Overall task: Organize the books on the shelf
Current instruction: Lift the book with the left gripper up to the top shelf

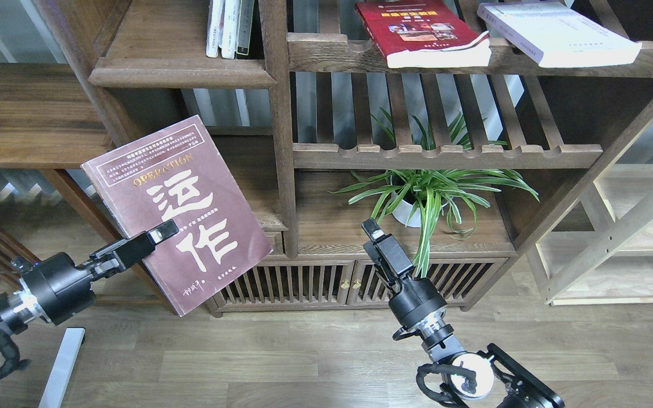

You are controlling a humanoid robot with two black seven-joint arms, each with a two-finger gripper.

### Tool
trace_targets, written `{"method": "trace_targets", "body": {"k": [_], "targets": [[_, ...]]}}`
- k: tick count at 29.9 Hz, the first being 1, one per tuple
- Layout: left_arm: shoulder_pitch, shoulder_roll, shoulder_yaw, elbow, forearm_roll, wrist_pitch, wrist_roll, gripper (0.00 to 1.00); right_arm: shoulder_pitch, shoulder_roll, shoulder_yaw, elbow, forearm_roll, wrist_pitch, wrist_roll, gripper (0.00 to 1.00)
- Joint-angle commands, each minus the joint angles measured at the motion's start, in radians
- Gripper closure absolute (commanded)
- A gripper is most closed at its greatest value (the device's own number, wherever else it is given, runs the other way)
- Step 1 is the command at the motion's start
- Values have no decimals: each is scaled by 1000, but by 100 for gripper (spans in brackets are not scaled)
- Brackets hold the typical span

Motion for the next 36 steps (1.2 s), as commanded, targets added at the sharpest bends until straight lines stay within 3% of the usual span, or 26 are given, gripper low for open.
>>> {"method": "trace_targets", "body": {"k": [1, 9, 17, 23, 36], "targets": [[13, -14, -82, -15, 55, 0, 2, 98, 0, 0, 0, -7, 2, 0, 0, 1], [13, -31, -249, -20, 205, 0, 17, 98, 2, 0, 0, -15, 6, 0, 0, 1], [10, -66, -363, -25, 313, 0, 87, 98, 3, 0, -2, -21, 6, 0, 2, 1], [2, -66, -418, -37, 317, 0, 170, 98, 2, 0, -2, -21, 8, 0, 3, 1], [-51, -56, -508, -58, 316, 0, 190, 98, 2, 0, -2, -23, 8, 0, 3, 1]]}}
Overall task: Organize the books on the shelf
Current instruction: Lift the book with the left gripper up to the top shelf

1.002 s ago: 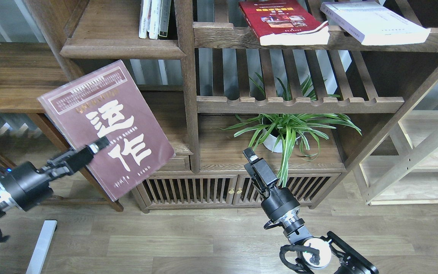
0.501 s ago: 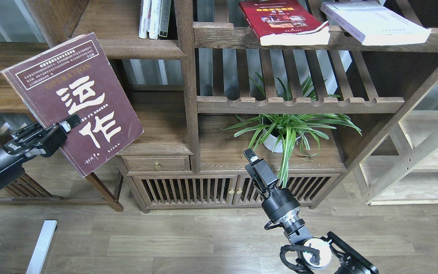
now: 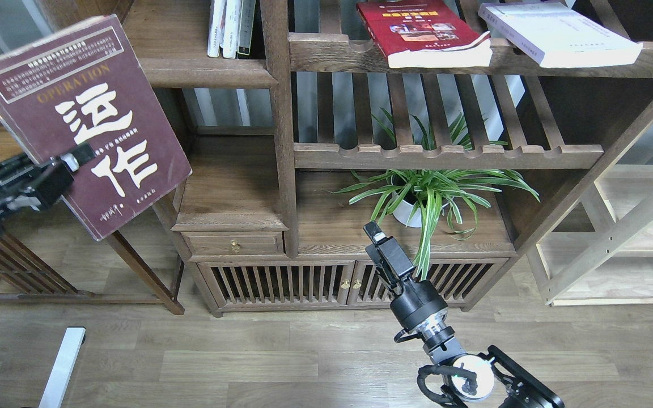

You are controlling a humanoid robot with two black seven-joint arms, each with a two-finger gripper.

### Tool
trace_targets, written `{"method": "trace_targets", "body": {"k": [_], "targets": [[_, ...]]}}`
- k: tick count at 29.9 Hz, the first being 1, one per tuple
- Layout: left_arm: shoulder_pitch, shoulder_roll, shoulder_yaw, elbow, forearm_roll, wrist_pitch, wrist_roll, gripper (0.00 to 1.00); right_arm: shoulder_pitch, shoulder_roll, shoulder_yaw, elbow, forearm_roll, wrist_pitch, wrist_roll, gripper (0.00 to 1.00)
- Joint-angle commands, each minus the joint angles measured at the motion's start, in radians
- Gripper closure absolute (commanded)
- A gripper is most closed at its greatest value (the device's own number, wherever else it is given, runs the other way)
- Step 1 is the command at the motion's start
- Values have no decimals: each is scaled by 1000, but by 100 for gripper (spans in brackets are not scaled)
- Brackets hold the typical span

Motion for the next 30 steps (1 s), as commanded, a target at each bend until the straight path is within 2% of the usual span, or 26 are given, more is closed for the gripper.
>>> {"method": "trace_targets", "body": {"k": [1, 11, 30], "targets": [[-32, 0, -17, -1, -3, 0, 2, 98, 2, 0, 0, 0, 0, 0, 0, 1], [-160, -7, -36, 22, 36, 0, 2, 98, 5, 0, -2, 0, 0, 0, 0, 1], [-213, -7, -51, 42, 109, 0, 2, 97, 18, 0, -2, 0, 0, 0, 0, 1]]}}
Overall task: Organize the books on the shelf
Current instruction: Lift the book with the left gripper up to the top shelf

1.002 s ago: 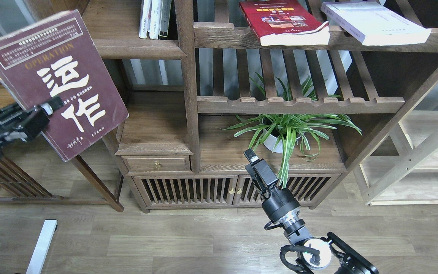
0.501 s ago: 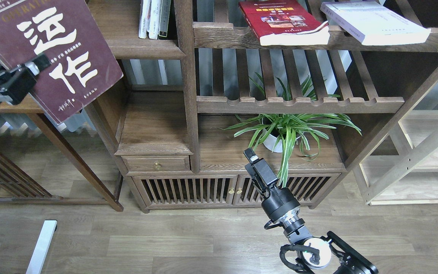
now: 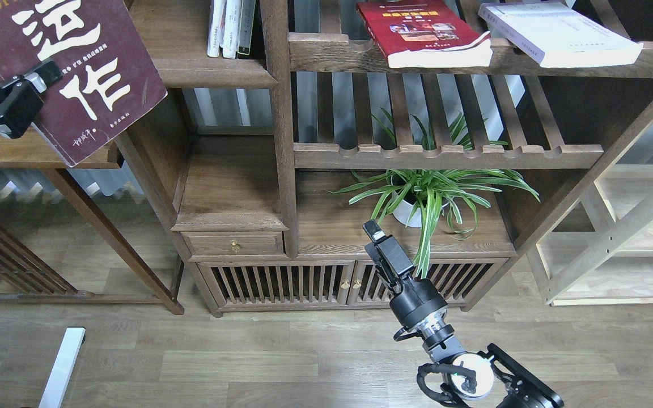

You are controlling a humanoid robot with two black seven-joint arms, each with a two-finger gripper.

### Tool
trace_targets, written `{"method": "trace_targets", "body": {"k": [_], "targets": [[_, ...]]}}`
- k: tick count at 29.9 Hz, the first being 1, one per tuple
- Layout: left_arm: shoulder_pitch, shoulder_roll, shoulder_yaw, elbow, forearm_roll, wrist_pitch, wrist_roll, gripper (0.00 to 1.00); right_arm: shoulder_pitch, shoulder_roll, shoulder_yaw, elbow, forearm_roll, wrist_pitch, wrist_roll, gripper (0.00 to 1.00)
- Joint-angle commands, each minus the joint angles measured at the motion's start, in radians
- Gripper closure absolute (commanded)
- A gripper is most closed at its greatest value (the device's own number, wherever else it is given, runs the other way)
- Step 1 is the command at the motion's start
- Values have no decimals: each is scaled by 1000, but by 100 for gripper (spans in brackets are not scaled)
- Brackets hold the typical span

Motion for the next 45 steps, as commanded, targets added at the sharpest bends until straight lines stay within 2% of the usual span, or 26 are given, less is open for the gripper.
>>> {"method": "trace_targets", "body": {"k": [1, 13, 30, 45], "targets": [[-6, 2, 2, -1, 0, 0, 0, 97, 12, 0, 0, 0, 0, 0, 0, 1], [-64, -1, 34, 36, 34, 0, 0, 96, 24, 0, -5, 0, 2, 0, 3, 1], [-308, -21, 149, 238, 35, 0, 0, 95, 26, 0, 0, 0, 5, 0, 3, 1], [-481, -37, 268, 345, 35, 0, 0, 95, 24, 0, 3, 5, 5, 0, 3, 1]]}}
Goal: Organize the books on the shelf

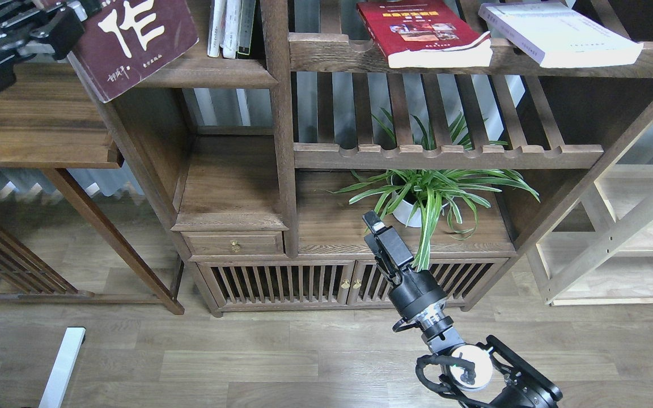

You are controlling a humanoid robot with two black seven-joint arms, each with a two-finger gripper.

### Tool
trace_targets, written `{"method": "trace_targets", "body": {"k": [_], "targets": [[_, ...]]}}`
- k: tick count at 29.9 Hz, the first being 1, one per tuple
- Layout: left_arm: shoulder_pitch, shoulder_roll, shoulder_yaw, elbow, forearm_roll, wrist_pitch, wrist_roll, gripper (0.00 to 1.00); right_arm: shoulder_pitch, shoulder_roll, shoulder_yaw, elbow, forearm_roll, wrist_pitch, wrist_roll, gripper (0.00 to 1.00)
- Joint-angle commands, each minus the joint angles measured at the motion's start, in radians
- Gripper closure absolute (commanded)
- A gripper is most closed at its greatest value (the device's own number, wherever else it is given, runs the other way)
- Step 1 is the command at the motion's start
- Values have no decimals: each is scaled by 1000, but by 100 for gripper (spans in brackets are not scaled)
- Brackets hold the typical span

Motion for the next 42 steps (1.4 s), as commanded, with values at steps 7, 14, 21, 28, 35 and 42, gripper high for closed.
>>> {"method": "trace_targets", "body": {"k": [7, 14, 21, 28, 35, 42], "targets": [[-107, 0, 33, 117, -2, 0, 0, 95, 0, 0, 1, 2, 0, 0, 0, 1], [-190, -32, 96, 203, -8, 0, 0, 94, 0, 0, 1, 8, 0, 0, 0, 1], [-241, -69, 117, 280, -6, 0, 0, 94, -2, 0, 1, 10, 0, 0, 0, 1], [-293, -80, 151, 344, -6, 0, 0, 94, -2, 0, 1, 10, 0, 0, 0, 1], [-345, -98, 169, 398, -8, 0, 0, 94, -3, 0, 1, 11, 0, 0, 0, 1], [-385, -127, 197, 454, -9, 0, 0, 94, -3, 0, 1, 11, 0, 0, 0, 1]]}}
